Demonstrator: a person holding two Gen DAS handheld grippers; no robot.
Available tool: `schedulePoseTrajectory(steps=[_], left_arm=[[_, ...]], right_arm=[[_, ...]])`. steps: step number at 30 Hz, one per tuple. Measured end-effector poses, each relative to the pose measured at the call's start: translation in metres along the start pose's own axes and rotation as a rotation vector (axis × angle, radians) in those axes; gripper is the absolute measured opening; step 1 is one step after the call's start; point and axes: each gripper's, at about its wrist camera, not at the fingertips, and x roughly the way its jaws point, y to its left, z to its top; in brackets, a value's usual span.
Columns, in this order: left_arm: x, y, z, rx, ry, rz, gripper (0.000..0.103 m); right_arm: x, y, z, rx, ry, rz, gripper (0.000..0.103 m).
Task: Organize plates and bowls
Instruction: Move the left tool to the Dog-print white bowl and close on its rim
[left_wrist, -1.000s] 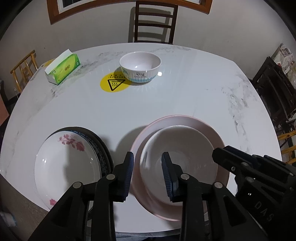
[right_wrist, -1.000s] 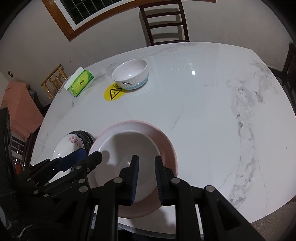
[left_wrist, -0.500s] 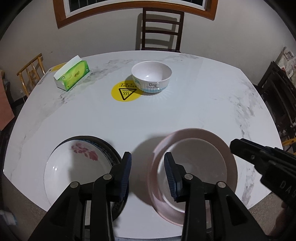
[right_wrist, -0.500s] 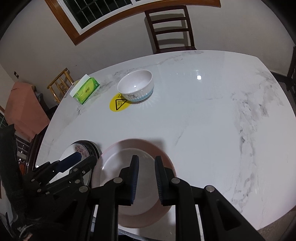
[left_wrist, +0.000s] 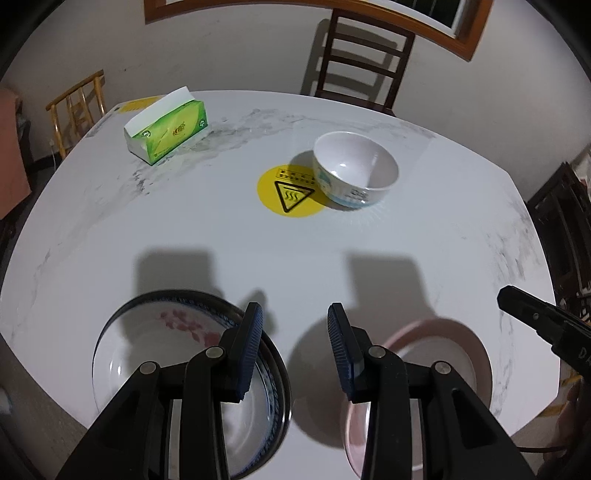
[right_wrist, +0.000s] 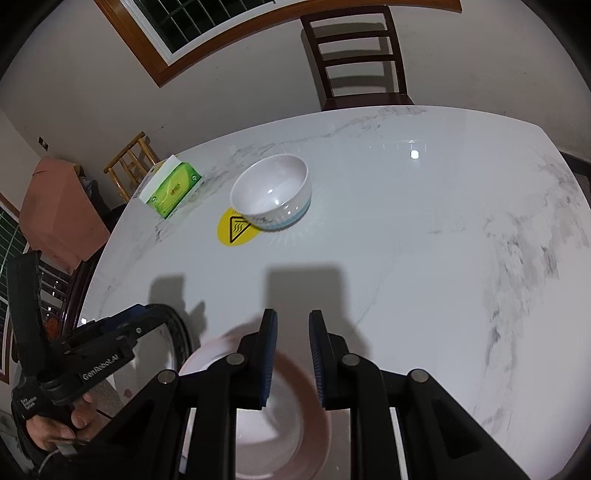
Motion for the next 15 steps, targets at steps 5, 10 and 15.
schedulePoseTrajectory(steps=[5,10,15], left_arm=[[0.014,0.006,0.022,-0.018,0.016,0.0,0.034],[0.034,0.008,0.048,-0.045,0.036,-0.01,0.034],[0.055,0.006,0.073,-0.067,0.046,-0.024,0.034]], right_arm=[[0.018,-0.007,0.026,-0.009,0.025,-0.001,0.018],[0.036,-0.013,0.051,-0.01,0.033,0.02,0.018],[0.057,-0.016,0.074,-0.016,0.044,0.021,0.018]])
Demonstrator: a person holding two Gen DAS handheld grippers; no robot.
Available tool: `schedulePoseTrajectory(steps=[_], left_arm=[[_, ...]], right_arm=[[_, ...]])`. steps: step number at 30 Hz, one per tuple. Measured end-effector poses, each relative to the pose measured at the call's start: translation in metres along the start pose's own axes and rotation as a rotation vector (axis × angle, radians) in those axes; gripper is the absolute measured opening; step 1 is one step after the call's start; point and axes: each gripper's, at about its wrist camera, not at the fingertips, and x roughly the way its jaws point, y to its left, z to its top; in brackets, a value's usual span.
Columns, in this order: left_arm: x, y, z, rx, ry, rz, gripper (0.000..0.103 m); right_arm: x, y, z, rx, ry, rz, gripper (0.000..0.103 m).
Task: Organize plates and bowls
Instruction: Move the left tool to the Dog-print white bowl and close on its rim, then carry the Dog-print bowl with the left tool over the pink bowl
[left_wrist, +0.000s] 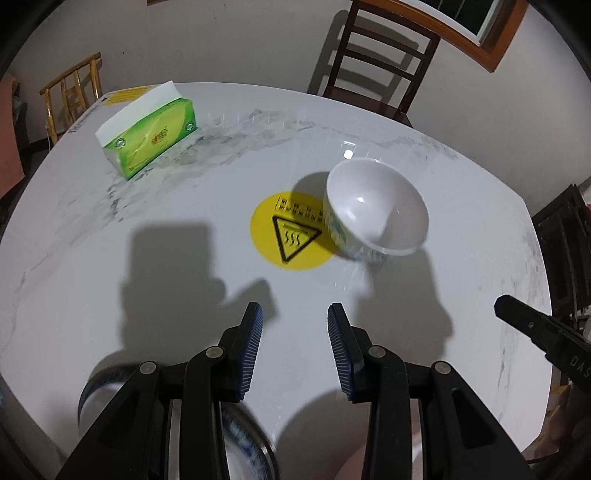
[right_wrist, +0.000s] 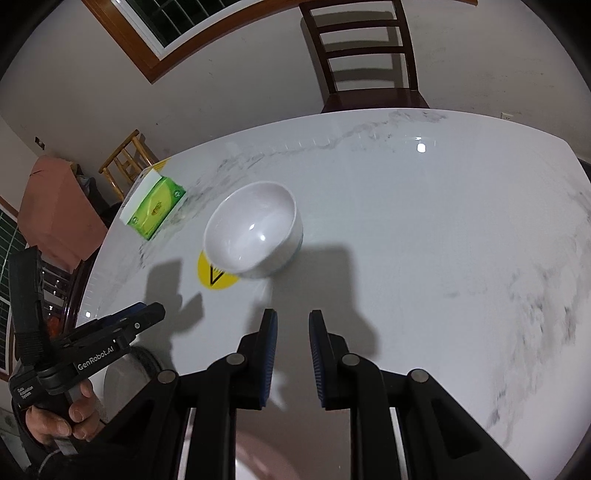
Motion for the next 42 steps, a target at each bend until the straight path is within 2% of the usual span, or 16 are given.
schedulePoseTrajectory(steps=[14,22,30,34,39,42], left_arm=[[0.041,-0.01,0.057,-0.022,0.009,-0.018,0.034],[0.063,-0.014,0.072,-0.035,0.024,-0.025,0.034],[0.087,-0.02,0.076,-0.028,0.055,-0.022,0.032],[0.097,-0.019,0.074,-0.039,0.081,-0.037,0.028],[0.103,-0.019,0.075,-0.053,0.106,-0.088,0.016],[0.104,-0.021,0.077,-0.049,0.111,-0.094,0.013]], right_arm=[[0.053,-0.001,0.049,0.004,0.037,-0.006,0.018],[0.078,0.001,0.067,0.015,0.056,-0.007,0.018],[0.1,0.001,0.069,0.016,0.088,-0.024,0.018],[0.105,-0.003,0.067,0.033,0.11,-0.011,0.018],[0.11,-0.004,0.066,0.042,0.124,0.001,0.018],[0.11,-0.005,0.066,0.053,0.123,0.009,0.018]])
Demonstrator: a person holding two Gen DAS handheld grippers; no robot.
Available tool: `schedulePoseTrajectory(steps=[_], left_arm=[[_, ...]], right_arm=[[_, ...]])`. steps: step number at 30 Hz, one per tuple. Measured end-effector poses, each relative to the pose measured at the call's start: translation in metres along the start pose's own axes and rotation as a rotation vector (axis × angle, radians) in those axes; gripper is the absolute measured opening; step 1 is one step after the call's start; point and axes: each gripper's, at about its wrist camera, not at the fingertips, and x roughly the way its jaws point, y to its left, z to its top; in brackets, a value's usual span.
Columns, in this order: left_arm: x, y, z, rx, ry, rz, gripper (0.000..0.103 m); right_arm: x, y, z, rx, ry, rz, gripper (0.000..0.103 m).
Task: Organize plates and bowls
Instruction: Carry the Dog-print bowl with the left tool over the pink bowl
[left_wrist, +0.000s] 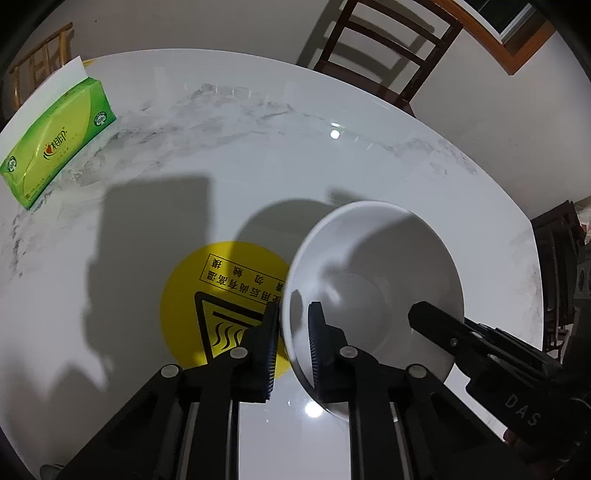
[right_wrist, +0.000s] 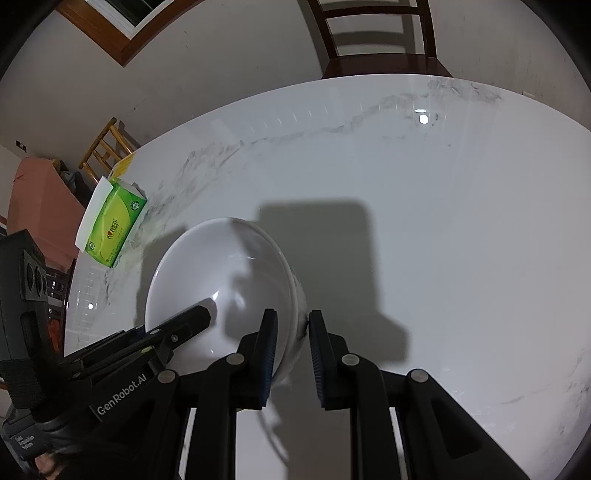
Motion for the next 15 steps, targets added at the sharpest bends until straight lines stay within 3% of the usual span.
schedulePoseTrajectory(steps=[15], left_arm=[[-0.012,-0.009,-0.014,0.019,0.021,0.014,0.012]], right_arm=[[-0.018,0.006,-0.014,-0.003,0.009,-0.014,0.016]])
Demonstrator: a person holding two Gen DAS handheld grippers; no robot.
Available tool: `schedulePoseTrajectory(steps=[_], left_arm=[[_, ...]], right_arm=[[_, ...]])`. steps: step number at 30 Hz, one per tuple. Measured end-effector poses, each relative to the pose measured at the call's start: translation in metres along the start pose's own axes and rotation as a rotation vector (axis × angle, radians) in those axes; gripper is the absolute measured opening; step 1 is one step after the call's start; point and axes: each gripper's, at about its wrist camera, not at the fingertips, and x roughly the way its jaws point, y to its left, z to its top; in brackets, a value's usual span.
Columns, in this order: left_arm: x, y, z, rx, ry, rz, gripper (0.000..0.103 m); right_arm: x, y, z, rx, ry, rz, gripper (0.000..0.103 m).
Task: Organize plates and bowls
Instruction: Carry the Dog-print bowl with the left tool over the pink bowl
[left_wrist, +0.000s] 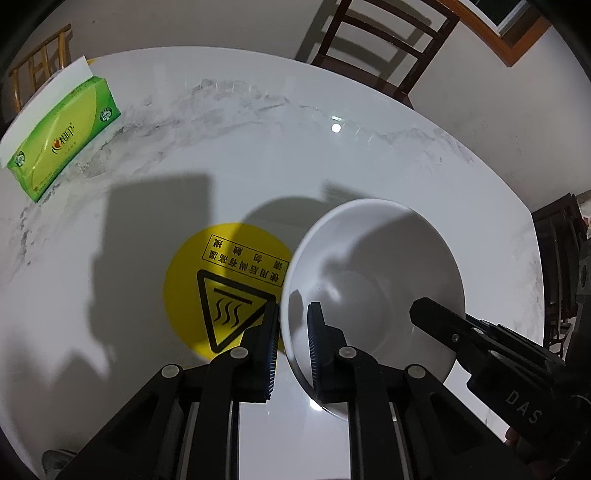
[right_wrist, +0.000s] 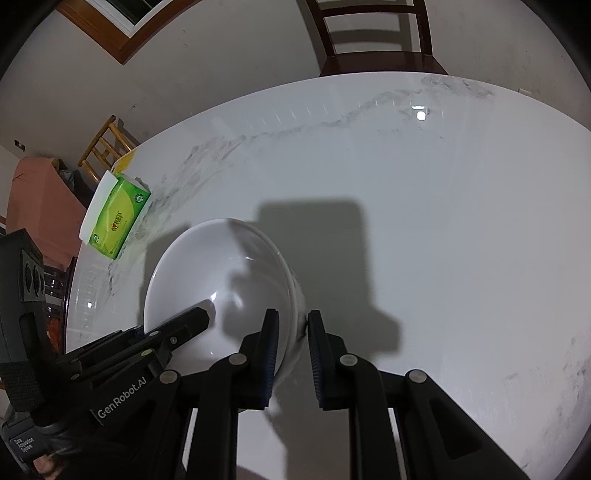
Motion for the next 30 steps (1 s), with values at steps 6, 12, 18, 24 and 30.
schedulePoseTrajectory(steps=[6,12,18,24,30], left_arm=[[-0.018,-0.007,-0.007,0.014,-0.015,-0.001,0.013],[-0.041,-0.017,-0.018,0.039,-0.036,-0.003,0.013],[-0.067,-0.028,-0.035,0.064,-0.064,-0.002,0.013],[-0.097,-0.04,-0.062,0.097,-0.086,0.004,0.012],[-0.126,-0.048,-0.095,0.127,-0.105,0.006,0.012]], right_arm=[[-0.022,0.005,-0.009,-0.01,-0.016,-0.001,0.016],[-0.05,0.012,-0.023,-0.023,-0.044,-0.008,0.016],[-0.081,0.018,-0.045,-0.031,-0.074,-0.016,0.016],[-0.117,0.023,-0.075,-0.04,-0.104,-0.026,0.016],[-0.143,0.033,-0.108,-0.055,-0.119,-0.041,0.016]])
